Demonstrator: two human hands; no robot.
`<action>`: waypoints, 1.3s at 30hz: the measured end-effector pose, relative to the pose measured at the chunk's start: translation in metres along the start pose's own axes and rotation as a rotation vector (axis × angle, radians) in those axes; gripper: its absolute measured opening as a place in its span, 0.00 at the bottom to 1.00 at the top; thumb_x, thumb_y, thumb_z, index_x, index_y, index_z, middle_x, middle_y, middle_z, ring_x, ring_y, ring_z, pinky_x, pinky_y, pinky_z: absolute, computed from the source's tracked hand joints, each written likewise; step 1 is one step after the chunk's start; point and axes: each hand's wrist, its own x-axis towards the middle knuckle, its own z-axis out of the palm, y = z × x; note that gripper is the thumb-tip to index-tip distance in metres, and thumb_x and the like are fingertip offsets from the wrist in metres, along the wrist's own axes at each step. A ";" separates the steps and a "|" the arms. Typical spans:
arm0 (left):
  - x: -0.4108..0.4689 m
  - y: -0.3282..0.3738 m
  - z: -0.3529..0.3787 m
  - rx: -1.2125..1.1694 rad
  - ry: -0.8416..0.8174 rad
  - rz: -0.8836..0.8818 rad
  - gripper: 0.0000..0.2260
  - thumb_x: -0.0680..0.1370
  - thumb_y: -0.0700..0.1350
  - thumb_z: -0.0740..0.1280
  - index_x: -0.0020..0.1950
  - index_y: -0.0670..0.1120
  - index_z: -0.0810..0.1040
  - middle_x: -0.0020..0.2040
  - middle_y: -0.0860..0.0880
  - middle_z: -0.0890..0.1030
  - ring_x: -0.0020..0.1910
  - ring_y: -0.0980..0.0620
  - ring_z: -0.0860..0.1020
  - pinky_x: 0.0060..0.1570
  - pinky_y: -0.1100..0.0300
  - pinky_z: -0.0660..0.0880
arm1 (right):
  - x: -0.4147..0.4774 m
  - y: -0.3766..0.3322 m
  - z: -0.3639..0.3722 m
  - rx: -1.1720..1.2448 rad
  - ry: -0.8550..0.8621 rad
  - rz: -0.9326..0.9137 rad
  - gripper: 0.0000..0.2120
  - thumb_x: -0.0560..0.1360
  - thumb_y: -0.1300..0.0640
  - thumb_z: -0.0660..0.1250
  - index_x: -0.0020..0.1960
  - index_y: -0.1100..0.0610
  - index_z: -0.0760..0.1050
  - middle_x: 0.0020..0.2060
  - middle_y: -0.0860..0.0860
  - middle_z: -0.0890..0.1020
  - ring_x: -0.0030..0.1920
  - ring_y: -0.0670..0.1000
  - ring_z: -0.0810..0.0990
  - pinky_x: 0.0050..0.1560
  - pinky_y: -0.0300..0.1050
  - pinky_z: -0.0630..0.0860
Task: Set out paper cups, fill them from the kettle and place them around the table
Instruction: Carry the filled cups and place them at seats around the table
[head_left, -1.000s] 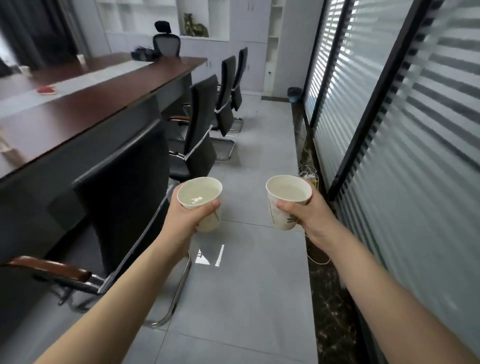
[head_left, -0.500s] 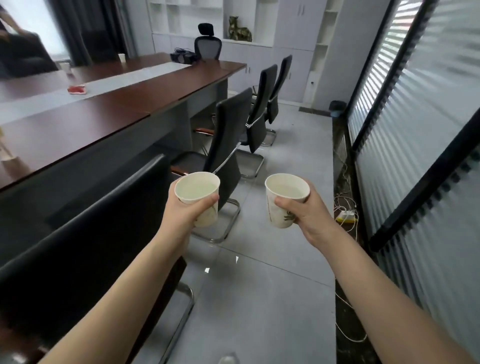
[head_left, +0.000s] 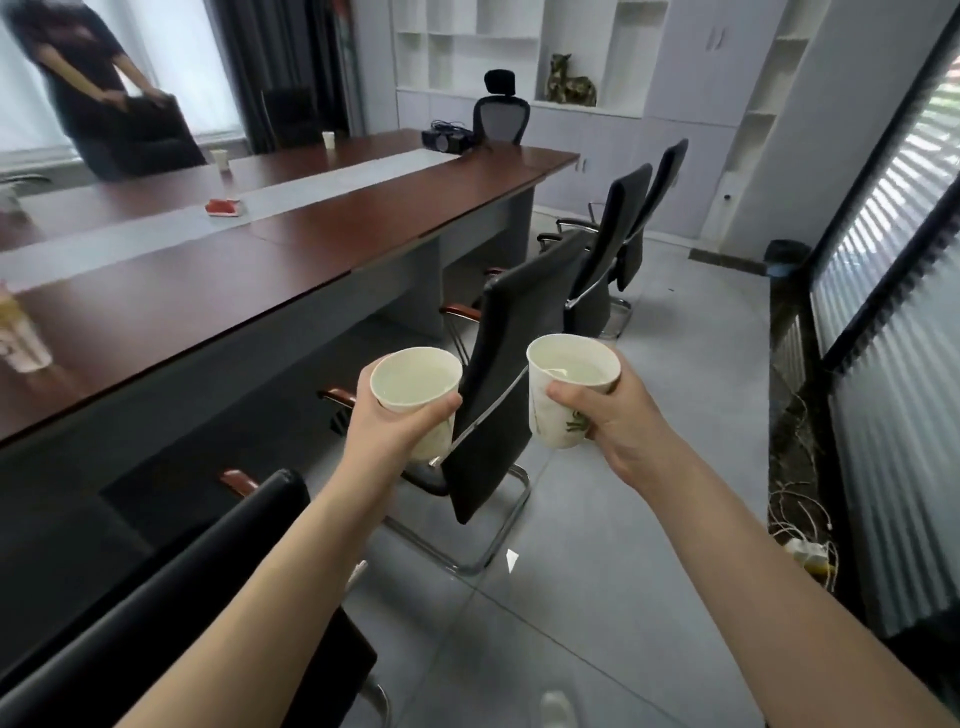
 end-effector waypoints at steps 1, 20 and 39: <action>0.016 -0.003 0.006 -0.001 0.017 -0.004 0.34 0.53 0.56 0.77 0.57 0.57 0.69 0.57 0.51 0.77 0.59 0.51 0.76 0.62 0.44 0.73 | 0.023 0.000 -0.002 0.004 -0.036 -0.007 0.35 0.54 0.55 0.79 0.58 0.46 0.70 0.56 0.51 0.78 0.58 0.53 0.76 0.59 0.51 0.75; 0.292 -0.018 0.032 0.001 0.489 0.032 0.39 0.53 0.56 0.78 0.61 0.54 0.67 0.57 0.50 0.76 0.58 0.49 0.76 0.52 0.46 0.77 | 0.379 -0.027 0.043 0.094 -0.512 -0.010 0.29 0.57 0.58 0.76 0.56 0.50 0.71 0.51 0.50 0.79 0.54 0.51 0.78 0.57 0.51 0.76; 0.546 -0.013 -0.146 -0.019 0.554 0.050 0.28 0.58 0.49 0.78 0.53 0.57 0.69 0.52 0.53 0.77 0.54 0.52 0.76 0.58 0.39 0.74 | 0.631 -0.057 0.223 0.034 -0.581 -0.005 0.22 0.65 0.61 0.72 0.58 0.53 0.74 0.45 0.49 0.82 0.51 0.53 0.80 0.55 0.65 0.74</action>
